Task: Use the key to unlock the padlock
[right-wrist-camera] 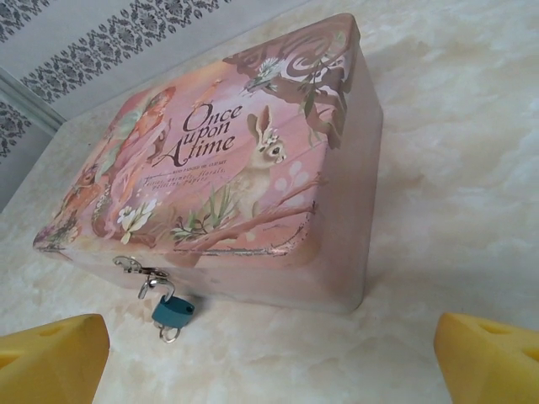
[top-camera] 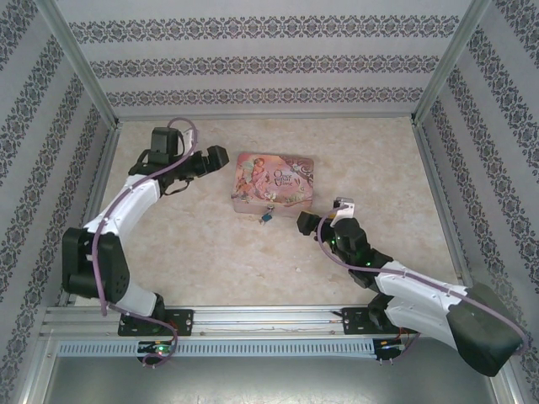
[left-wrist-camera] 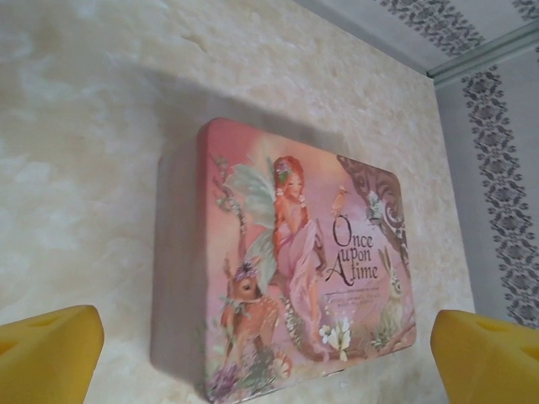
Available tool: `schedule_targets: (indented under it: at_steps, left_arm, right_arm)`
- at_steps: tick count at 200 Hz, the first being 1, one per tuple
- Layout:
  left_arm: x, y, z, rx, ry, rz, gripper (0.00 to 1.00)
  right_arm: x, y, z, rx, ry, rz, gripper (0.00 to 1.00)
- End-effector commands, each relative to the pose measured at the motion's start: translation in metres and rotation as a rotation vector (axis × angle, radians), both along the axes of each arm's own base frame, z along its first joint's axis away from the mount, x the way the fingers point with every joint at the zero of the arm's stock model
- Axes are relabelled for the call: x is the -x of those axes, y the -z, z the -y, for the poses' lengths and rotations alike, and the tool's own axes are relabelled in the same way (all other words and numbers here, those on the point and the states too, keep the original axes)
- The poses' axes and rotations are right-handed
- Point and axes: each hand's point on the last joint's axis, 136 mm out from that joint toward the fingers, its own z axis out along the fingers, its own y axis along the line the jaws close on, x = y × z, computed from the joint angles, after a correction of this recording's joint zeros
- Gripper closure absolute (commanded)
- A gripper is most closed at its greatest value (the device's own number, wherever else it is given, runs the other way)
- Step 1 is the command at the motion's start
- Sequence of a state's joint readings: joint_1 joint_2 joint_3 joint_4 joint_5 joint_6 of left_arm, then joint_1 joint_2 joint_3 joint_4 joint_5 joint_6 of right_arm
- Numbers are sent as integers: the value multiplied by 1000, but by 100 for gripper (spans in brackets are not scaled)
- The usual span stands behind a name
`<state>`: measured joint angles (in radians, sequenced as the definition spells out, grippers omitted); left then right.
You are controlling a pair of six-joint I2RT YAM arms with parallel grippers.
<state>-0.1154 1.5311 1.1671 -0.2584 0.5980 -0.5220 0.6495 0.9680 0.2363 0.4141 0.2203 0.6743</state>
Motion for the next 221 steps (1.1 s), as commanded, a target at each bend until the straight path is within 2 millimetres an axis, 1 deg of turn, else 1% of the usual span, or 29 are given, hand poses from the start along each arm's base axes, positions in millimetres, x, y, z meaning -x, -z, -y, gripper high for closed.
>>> schedule_targets:
  at_steps: [1,42,56,86,105,131,144,146,149,173,194,221]
  left_arm:
    - [-8,-4,12,60,88,-3,0]
    - [-18,14,27,131,145,-69,0]
    - [-21,21,30,155,156,-82,0]
    - [-25,44,36,130,177,-122,0]
    - [-27,57,41,127,196,-161,3]
    - [-30,69,48,137,215,-186,6]
    - [-31,73,51,137,223,-191,7]
    - [-32,73,51,137,223,-192,7]
    - [-32,74,52,137,224,-193,7]
    - [-32,83,58,144,241,-215,10]
    - [-30,93,61,135,249,-236,10]
    - [-23,107,64,120,258,-269,14]
  right_arm:
    - [5,4,4,13,5,-67,2]
    - [12,11,2,-63,5,-116,2]
    - [14,13,-6,-75,-32,-139,2]
    - [14,16,-27,-118,-109,-187,1]
    - [10,17,-40,-156,-145,-210,2]
    - [1,20,-54,-190,-166,-226,2]
    - [0,27,-57,-188,-173,-243,1]
    - [-5,19,-60,-198,-176,-228,2]
    - [-7,17,-62,-201,-177,-224,1]
    - [-16,19,-70,-204,-187,-233,2]
    - [-24,20,-73,-215,-180,-232,2]
    - [-31,25,-69,-236,-143,-233,2]
